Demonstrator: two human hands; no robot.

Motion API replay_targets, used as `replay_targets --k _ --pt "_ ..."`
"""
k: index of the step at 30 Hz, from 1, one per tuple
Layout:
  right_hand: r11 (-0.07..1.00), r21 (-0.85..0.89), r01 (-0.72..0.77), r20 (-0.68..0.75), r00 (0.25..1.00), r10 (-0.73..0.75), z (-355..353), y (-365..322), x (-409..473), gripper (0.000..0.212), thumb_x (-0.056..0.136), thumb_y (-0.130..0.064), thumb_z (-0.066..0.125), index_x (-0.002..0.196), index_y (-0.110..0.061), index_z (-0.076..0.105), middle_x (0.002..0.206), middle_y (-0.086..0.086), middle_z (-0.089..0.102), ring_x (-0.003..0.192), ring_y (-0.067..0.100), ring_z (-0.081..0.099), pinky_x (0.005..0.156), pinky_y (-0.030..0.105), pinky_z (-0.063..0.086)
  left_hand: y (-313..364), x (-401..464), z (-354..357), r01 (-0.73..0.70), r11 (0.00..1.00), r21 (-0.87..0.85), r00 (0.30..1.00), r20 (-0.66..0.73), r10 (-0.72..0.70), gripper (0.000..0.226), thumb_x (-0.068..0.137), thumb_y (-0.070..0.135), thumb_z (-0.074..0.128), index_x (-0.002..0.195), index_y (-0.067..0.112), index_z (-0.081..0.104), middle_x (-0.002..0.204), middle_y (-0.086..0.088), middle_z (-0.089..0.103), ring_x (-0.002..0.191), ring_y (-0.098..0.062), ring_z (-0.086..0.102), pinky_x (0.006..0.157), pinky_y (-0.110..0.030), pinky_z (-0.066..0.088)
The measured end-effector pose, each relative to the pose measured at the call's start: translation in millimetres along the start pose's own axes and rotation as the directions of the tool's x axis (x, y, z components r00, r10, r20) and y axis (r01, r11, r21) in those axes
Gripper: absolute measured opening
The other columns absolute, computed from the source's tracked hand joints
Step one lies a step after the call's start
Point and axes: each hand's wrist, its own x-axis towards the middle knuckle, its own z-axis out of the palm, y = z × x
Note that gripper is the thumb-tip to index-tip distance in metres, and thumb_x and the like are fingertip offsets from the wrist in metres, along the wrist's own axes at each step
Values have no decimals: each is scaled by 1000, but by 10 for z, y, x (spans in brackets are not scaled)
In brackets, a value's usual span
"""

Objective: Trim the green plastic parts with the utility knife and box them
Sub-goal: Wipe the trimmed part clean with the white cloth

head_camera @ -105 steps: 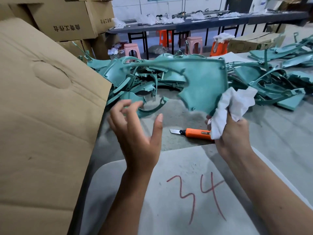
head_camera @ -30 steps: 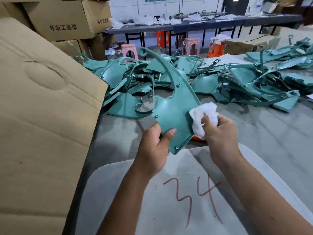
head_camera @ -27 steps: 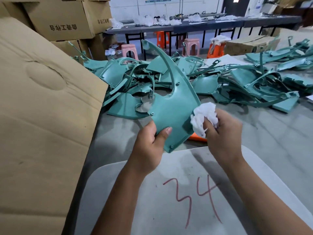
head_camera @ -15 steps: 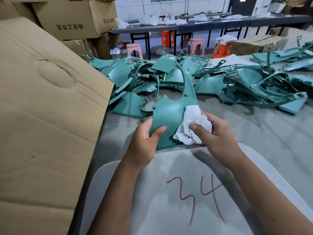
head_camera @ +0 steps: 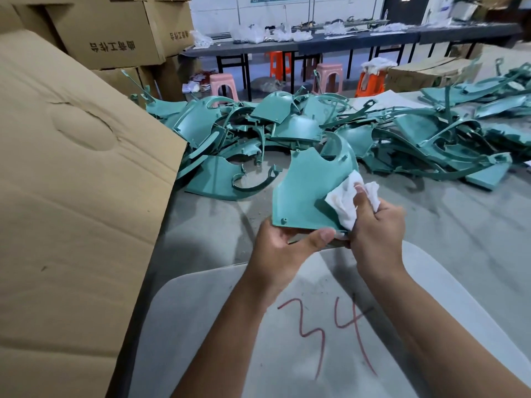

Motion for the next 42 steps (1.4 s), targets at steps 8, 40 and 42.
replay_targets --k 8,40,42 --pt "920 -224 322 201 939 -279 8 -64 -79 48 104 -36 51 62 -16 41 51 -8 44 46 10 39 47 19 36 27 45 -191 27 991 -129 982 -179 -50 34 86 9 66 112 28 76 119 -9 75 111 -29 71 88 -44 60" --pt "982 186 -3 345 937 -63 162 -102 -319 10 99 -9 67 104 -3 73 98 13 78 83 15 70 76 27 57 5 120 -221 45 979 -200 974 -209 -88 33 92 9 64 125 10 64 120 -11 74 109 -27 72 82 -36 60" --pt "974 223 -28 351 935 -54 150 -113 -327 11 100 -9 65 104 -3 73 99 13 79 84 16 71 75 25 58 20 136 -250 37 976 -217 984 -165 -74 39 87 15 68 126 12 64 122 -9 74 111 -27 71 84 -37 60"
